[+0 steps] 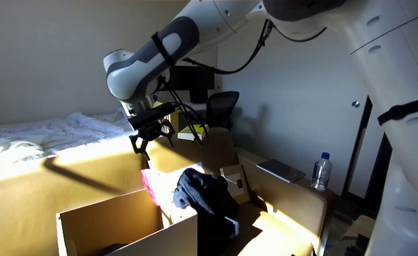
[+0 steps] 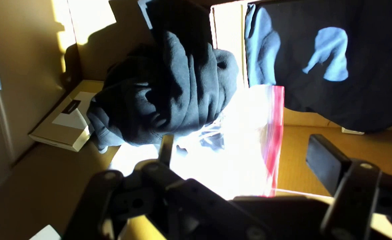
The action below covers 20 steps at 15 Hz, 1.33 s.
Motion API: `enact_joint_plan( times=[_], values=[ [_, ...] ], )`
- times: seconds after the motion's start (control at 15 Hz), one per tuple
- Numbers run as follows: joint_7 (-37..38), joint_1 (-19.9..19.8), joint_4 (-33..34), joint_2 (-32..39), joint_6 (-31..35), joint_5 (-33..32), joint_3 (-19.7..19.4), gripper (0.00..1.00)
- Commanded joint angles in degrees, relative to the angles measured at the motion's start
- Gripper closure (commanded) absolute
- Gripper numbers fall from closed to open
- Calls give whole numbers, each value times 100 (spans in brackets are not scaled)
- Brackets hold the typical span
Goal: Pick up the plastic and put it in the box
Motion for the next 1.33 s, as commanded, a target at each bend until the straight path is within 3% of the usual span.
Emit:
enact_joint_plan(
  times=[0.0, 0.27, 0.33, 0.67, 0.93, 1.27],
  values=[
    [-1036, 213, 1422, 1238, -605, 326, -318, 0],
    [-1695, 291, 2645, 2071, -1211, 769, -386, 0],
    [-1337, 324, 1872, 1691, -695, 663, -525, 0],
    [-1399, 448, 2669, 2168, -945, 773, -574, 0],
    [-854, 588, 3780, 3311, -935, 875, -867, 0],
    [-847, 366, 4522, 4408, -964, 1519, -869, 0]
  ],
)
